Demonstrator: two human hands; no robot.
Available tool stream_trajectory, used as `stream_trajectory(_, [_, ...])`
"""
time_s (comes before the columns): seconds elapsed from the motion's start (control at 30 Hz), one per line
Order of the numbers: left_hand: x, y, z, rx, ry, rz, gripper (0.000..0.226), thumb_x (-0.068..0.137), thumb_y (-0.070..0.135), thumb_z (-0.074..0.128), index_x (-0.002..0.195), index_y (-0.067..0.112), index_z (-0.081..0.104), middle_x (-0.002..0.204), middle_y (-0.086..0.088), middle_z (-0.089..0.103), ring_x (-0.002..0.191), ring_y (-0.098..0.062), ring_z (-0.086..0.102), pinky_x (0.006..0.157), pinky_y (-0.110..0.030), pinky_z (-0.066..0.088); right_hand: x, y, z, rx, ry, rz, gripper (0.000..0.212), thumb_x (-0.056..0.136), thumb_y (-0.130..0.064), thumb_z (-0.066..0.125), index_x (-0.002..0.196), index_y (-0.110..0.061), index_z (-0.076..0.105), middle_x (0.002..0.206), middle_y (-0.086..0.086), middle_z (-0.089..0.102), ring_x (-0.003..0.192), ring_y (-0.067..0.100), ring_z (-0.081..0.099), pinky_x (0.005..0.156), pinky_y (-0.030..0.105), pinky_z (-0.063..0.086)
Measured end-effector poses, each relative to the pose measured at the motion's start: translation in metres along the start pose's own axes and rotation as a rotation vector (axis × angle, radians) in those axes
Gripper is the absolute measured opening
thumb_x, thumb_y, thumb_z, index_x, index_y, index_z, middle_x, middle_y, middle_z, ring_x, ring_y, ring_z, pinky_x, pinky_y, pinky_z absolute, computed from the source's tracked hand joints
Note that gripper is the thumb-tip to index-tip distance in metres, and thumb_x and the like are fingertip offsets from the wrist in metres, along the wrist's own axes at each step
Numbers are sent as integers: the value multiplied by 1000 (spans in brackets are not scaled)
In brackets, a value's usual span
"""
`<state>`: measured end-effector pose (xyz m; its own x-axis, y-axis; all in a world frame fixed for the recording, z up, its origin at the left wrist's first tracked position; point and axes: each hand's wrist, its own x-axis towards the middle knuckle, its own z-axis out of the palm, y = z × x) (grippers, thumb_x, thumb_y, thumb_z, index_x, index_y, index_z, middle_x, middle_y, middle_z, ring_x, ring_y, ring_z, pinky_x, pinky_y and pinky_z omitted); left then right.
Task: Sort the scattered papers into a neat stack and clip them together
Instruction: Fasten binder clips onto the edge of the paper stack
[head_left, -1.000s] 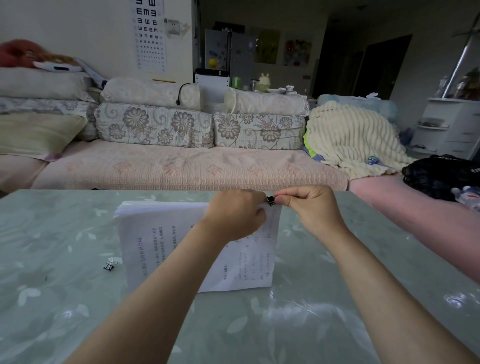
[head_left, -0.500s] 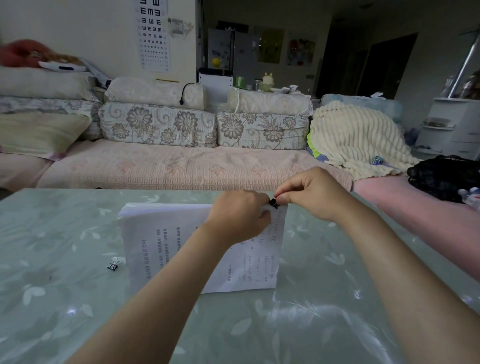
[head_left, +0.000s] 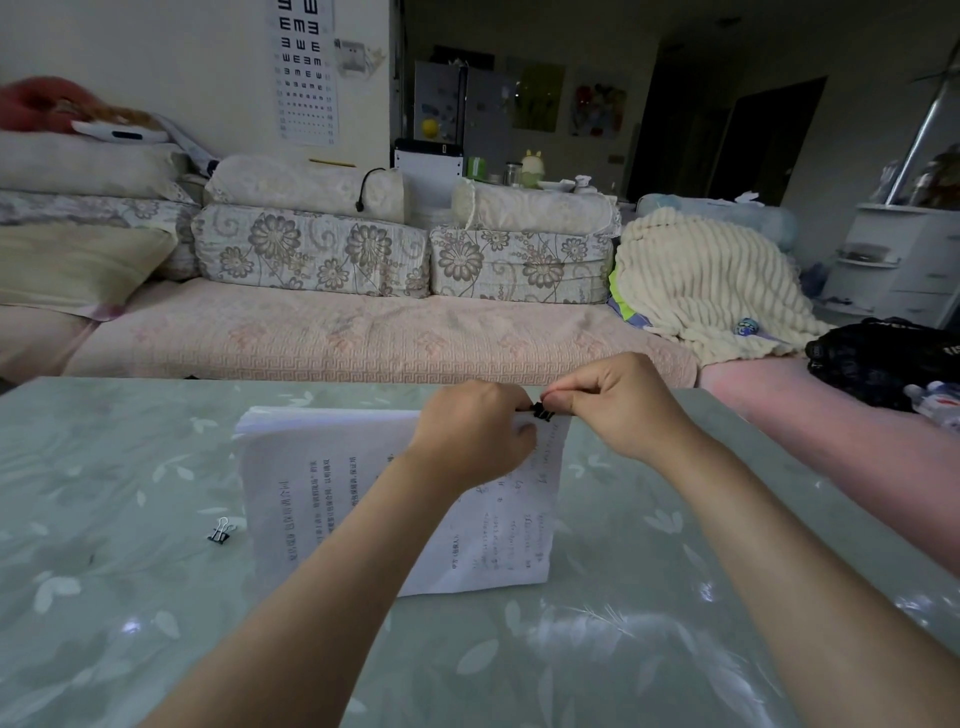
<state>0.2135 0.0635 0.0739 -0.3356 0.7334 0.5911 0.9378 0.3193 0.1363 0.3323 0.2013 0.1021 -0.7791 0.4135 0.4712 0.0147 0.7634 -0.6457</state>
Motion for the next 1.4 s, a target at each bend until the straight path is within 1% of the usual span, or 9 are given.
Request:
stream_trajectory(0.1, [1,1,-1,2,12,1,23,89,39,56,97,26,72,77,4,71,71,-18,64,60,-27,50,6,-8,-7,-143,-94,16,10,80,-13,80,83,-22,82,73,-16,74,71,-5,68,67,11,50])
stream_trajectory(0.2, [1,2,-2,13,-12,25,24,92,40,55,100,25,72,79,4,72,72,-20,66,63,-30,53,11,-17,-11,-277,-181,0,8,82,-16,78,82,-23,82,72,-7,75,70,9,69,67,24,52])
stream_trajectory(0.3, [1,2,-3,2,-31,18,23,93,39,56,104,27,72,84,4,73,77,-20,66,66,-31,54,13,-19,-11,-361,-250,-43,11,86,-16,74,83,-23,82,67,-4,71,56,4,56,53,16,41])
stream_trajectory(0.47, [3,-1,-7,-27,-81,-9,24,93,41,55,106,27,69,88,5,71,81,-19,64,65,-30,51,10,-15,-7,-347,-236,-51,11,90,-22,71,93,-26,80,82,-8,74,78,9,66,74,31,53])
stream_trajectory(0.8, [-3,-11,-10,213,-53,85,26,94,35,40,90,25,64,66,6,57,57,-16,50,44,-24,23,-1,-13,0,-310,-228,-47,17,96,-21,61,99,-25,78,88,-15,73,79,-7,62,72,12,45])
stream_trajectory(1.0, [-8,-6,-3,179,-120,121,23,95,35,42,93,25,63,73,6,57,67,-18,55,56,-27,33,4,-8,2,-473,-346,-69,13,92,-24,66,92,-27,79,79,-8,72,75,9,64,75,36,54])
stream_trajectory(1.17, [-8,-8,-3,155,-74,95,22,94,33,43,100,27,63,79,6,61,73,-21,60,56,-27,31,1,2,4,-228,-274,15,23,97,-35,59,108,-27,77,99,-7,76,90,6,67,86,29,53])
stream_trajectory(1.27, [-7,-12,-8,145,1,129,19,91,32,47,92,26,65,73,6,62,64,-21,58,44,-24,23,2,4,2,-68,-187,136,33,98,-39,56,104,-15,77,90,11,75,72,10,65,74,32,52])
stream_trajectory(1.4, [-8,-12,-6,127,7,228,23,87,34,42,84,24,63,66,7,58,56,-18,54,43,-24,30,1,-1,-1,107,-222,286,17,94,-26,67,98,-16,80,80,0,76,74,12,64,73,35,55])
